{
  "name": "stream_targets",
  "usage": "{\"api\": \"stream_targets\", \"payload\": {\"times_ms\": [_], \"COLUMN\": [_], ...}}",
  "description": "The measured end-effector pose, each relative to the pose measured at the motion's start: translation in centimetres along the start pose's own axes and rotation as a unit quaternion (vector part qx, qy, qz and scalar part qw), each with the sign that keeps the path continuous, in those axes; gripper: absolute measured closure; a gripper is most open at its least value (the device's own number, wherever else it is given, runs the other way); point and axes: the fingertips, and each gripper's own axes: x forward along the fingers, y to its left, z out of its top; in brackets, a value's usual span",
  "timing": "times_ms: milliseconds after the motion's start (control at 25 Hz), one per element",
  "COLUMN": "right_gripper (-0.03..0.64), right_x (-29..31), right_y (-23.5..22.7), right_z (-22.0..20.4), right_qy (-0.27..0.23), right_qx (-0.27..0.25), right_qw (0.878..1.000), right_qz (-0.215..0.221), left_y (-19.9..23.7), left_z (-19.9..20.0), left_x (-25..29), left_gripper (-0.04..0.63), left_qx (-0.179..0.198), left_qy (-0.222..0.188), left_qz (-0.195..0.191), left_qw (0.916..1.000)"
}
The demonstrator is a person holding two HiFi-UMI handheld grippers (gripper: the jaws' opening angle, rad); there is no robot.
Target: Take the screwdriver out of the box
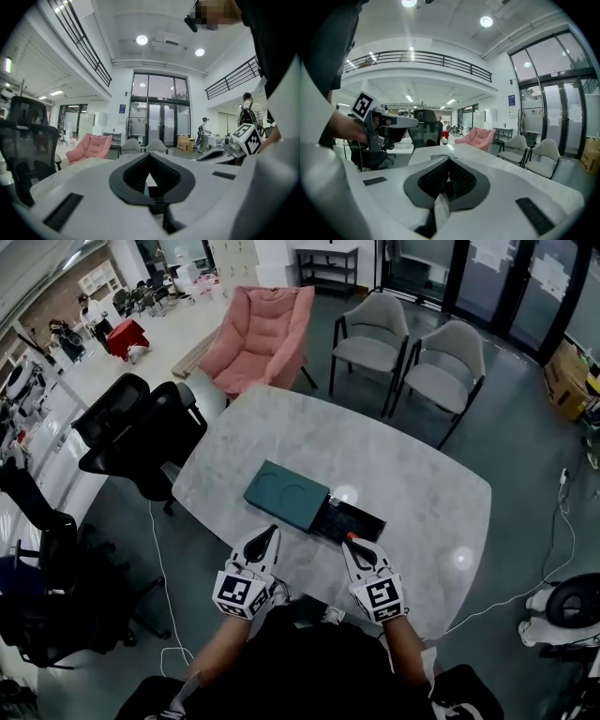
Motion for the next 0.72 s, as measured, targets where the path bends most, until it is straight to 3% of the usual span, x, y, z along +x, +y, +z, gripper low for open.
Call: {"api": "stream_targets", "payload": {"times_ms": [240,480,720], "right_gripper": [0.594,0.594,0.594], "right_x": [2.4,4.5,5.5], "right_y": [-0.8,-2.4,-3.5], "right_z": [-0.6,-5.4,-10.2], "right_qy": [0.025,0.112,0.204], "right_qx": [0.000,-0.016,-0.027], "right_qw": [0.999,0.993,0.978], "right_qz": [-0.023,-0.038,-0.024], "left_y": [1.5,2.9,4.4], "left_z": [-0.8,-1.4,-1.8], "left_x": [2.5,4.3,4.5], "left_gripper": [0.589,0.589,0.589], "left_qx": [-0.003,-0.009,-0.021], "left_qy": [0.006,0.014,0.017], "left_qz": [-0.040,-0.076,-0.083], "left_qw": [0.9992,0.9970,0.9962]}}
